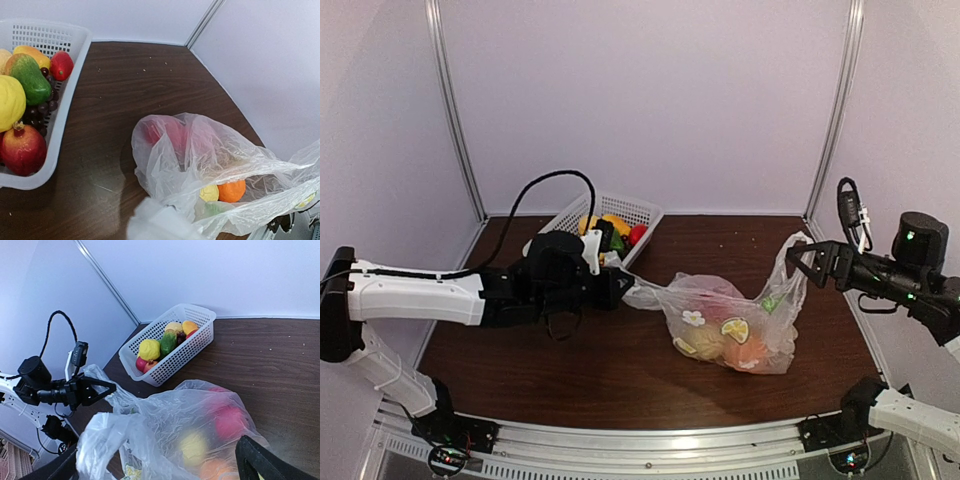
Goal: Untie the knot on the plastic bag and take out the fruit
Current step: Adjust the takeout bag at the center of the board, then adjust the bag opening for the takeout bag.
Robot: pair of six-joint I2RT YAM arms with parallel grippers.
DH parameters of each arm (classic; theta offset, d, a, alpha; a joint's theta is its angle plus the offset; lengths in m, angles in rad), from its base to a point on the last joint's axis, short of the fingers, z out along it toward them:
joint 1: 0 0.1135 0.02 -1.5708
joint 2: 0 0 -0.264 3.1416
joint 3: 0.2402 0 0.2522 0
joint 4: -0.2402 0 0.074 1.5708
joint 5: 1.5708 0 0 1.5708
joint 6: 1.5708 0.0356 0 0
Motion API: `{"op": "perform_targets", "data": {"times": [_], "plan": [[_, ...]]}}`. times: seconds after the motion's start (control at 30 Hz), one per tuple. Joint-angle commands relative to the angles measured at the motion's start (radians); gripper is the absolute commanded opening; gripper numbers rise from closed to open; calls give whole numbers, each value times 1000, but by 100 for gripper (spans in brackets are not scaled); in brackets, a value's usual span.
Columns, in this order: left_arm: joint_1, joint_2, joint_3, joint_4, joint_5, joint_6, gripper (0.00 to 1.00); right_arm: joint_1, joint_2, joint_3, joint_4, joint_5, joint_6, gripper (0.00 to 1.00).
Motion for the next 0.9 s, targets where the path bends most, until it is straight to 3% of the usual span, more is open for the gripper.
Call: {"op": "perform_targets", "data": {"times": [0.0, 0.13, 0.33, 0.57, 0.87], "plan": [[40, 4, 38, 7, 55, 91, 0, 0, -23, 29, 17, -154, -26, 100], [85, 10, 33, 30, 90, 147, 0, 0, -66, 39, 93, -228, 8, 100], [90, 3, -17, 110, 124, 253, 0, 0, -47, 72, 128, -209, 3, 100], [91, -40, -113, 283, 248, 309, 0, 1, 167, 197, -75, 0, -130, 100], [89, -64, -125, 305, 333, 367, 0, 26, 375, 191, -53, -79, -220, 100]]}}
